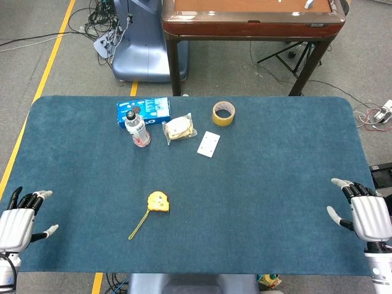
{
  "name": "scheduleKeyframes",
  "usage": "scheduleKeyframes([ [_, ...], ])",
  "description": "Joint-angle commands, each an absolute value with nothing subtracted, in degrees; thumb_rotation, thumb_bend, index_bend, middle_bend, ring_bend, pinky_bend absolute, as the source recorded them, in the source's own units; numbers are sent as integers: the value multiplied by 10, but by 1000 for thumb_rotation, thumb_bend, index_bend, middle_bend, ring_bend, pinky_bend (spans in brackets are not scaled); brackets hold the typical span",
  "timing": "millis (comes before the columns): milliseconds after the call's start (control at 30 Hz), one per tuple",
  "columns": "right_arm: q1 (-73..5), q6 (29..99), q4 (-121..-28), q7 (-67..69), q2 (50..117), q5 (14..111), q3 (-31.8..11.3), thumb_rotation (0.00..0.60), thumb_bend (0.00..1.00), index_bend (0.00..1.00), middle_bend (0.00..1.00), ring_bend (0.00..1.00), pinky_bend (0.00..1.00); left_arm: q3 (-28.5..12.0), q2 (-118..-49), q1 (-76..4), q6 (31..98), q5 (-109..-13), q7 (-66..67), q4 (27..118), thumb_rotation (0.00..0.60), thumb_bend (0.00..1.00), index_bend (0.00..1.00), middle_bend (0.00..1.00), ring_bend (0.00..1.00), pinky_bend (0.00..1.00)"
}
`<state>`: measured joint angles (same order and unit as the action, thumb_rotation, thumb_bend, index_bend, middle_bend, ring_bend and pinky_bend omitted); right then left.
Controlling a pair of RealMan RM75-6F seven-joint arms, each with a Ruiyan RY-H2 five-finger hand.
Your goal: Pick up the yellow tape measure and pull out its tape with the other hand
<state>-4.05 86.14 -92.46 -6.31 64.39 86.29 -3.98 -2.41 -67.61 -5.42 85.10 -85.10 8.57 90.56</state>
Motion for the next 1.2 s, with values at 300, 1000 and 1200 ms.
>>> scheduleKeyframes([
  [300, -39, 882, -934, -69, 630, 867, -51, 600, 329, 269, 339, 308, 396, -30, -675, -84, 819, -865, 70, 898, 600, 116, 232, 237, 209, 16],
  [1000, -43, 881, -977, -88, 586, 838, -74, 600, 329, 269, 338, 308, 396, -54, -736, -267, 576, -840, 113, 898, 600, 115, 116, 134, 124, 16],
  [1200, -36, 887, -972, -81, 584, 834, -72, 600, 329, 269, 338, 308, 396, -68, -773, -307, 529, -798, 145, 899, 600, 115, 175, 127, 115, 16],
])
